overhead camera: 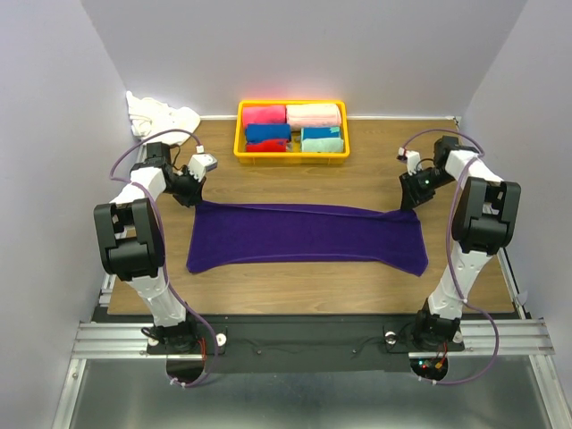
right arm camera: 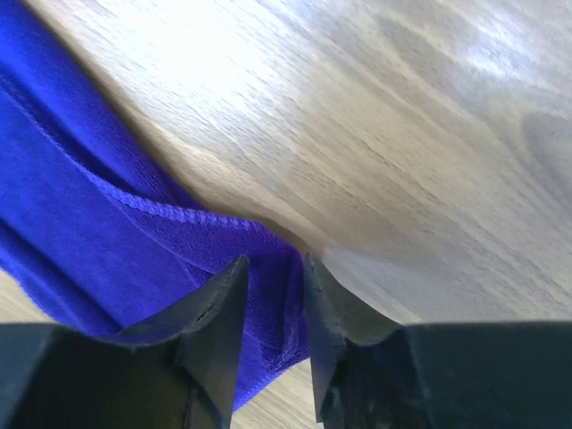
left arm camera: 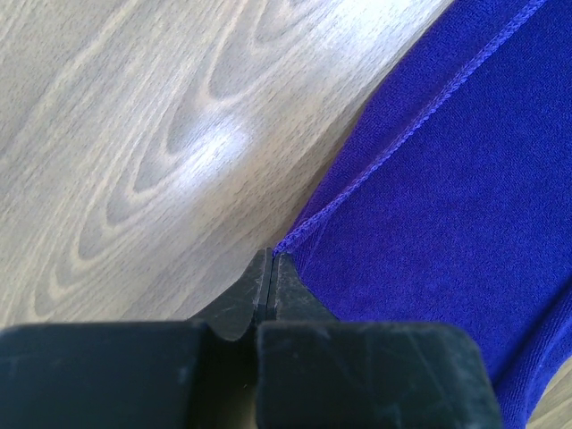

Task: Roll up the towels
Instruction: Fold the towel

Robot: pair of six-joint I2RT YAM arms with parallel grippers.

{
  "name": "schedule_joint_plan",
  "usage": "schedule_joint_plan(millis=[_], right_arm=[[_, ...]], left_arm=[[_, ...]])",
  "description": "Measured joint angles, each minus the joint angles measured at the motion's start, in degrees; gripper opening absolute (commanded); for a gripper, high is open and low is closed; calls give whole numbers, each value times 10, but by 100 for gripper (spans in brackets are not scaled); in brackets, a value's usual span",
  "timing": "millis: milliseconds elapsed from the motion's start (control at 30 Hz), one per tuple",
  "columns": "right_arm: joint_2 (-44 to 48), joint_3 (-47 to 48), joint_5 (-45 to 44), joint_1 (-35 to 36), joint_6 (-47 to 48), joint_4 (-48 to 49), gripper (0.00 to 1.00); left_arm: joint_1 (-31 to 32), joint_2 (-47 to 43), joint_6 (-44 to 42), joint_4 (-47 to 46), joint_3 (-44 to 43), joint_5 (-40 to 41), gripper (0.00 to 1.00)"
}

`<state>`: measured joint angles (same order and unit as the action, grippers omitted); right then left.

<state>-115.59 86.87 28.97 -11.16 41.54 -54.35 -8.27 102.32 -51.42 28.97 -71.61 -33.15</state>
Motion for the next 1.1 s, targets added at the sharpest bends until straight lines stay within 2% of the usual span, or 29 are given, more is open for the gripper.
schedule_joint_plan(millis=[67,133,167,733,800,833,933,1100], right_arm=[[0,5,3,0,1,-6,34],[0,10,2,0,1,-12,48],[0,12,1,0,2,-14,48],[-1,38,-25,-38,7,-44,23],[-2,42,-24,-39,7,-48,24],[-2,43,-23,-39,9,-50,30],[-4,44,-19,-39,11,-59,38],[-30,64,-13,-39,7,-70,42]], left_arm=[[0,0,0,0,0,0,0],[0,0,0,0,0,0,0],[0,0,0,0,0,0,0],[0,0,-6,0,0,2,0],[0,0,-6,0,0,2,0],[0,0,-6,0,0,2,0],[0,0,-6,0,0,2,0],[0,0,-6,0,0,2,0]])
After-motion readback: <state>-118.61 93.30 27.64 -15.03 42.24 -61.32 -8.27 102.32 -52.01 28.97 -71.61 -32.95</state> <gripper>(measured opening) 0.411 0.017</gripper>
